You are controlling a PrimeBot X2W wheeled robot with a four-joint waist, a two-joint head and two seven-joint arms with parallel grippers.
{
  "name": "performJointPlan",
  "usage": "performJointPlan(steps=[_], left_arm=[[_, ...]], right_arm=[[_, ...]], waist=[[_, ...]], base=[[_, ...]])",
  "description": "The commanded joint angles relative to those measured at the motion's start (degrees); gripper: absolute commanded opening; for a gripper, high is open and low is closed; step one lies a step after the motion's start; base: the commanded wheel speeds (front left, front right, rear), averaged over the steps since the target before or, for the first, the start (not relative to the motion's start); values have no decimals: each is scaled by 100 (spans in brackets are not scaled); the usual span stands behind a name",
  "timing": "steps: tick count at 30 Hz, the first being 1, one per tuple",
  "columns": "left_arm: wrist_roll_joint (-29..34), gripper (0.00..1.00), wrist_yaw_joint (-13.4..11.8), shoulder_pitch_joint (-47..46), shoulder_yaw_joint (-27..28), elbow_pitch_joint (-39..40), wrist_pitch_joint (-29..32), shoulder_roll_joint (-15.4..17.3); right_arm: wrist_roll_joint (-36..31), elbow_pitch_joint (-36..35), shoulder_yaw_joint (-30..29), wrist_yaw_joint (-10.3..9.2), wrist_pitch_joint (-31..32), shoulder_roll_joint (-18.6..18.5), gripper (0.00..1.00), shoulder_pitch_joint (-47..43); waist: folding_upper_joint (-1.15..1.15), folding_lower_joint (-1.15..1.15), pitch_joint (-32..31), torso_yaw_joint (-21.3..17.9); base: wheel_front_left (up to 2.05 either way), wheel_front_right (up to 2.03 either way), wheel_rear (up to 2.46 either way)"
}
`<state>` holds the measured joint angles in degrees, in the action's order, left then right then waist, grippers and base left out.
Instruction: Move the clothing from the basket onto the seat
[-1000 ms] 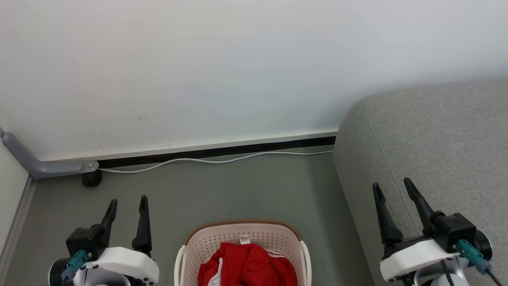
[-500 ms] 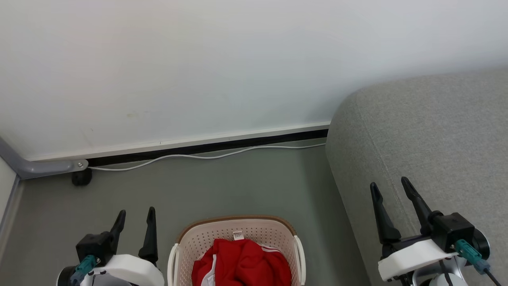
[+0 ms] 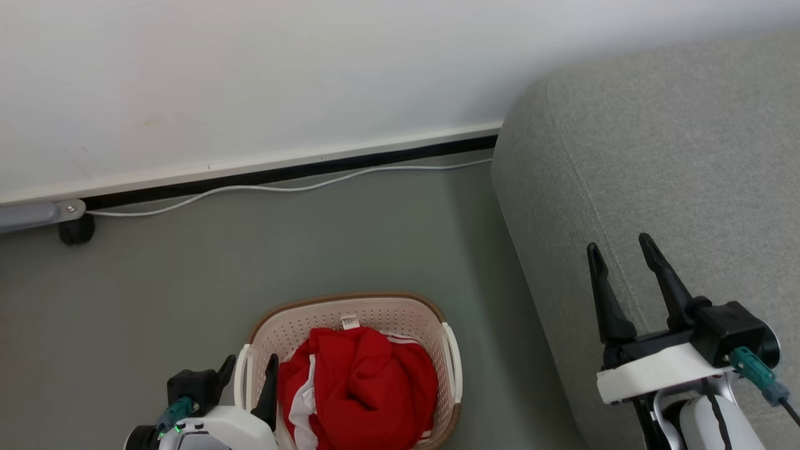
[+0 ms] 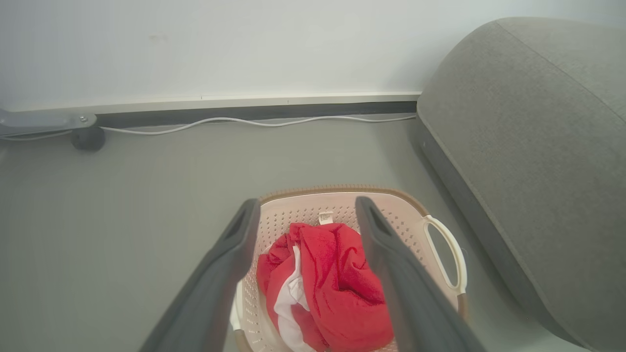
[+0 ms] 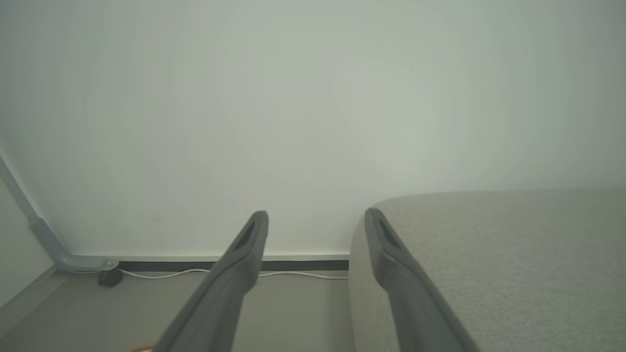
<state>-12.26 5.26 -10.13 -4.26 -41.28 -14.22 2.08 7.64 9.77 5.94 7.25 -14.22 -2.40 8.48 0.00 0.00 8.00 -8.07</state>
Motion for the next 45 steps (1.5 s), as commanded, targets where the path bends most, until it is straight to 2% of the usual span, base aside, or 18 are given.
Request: performJointPlan(steps=[1,15,21,28,34,45], left_arm=[[42,100,65,-365,68,-198,-78,80],[336,100,217,-1982,-1049,-2262,355,84],[-131,100,221,-2491,-1672,-2728,792,81],[-367,100,211,-3092,-1790,-3092,1212,112],[-398,100,51,-3482,-1793,-3199,1437,159],[-364,100,152,-4064,-2056,-3250,1884,135]], right_arm=[[60,-239,142,24,-78,-48,100,266],[-1,-745,-115,24,-78,-48,100,947],[14,-843,-81,24,-78,-48,100,1203],[11,-971,-25,24,-78,-48,100,1424],[-8,-1092,59,24,-78,-48,100,1581],[43,-1231,268,24,-78,-48,100,1831]], waist=[[0,0,365,-188],[0,0,1900,-476],[0,0,2452,-584],[0,0,3002,-607],[0,0,3394,-633],[0,0,4036,-708]], base=[[0,0,0],[0,0,0],[0,0,0],[0,0,0],[0,0,0],[0,0,0]])
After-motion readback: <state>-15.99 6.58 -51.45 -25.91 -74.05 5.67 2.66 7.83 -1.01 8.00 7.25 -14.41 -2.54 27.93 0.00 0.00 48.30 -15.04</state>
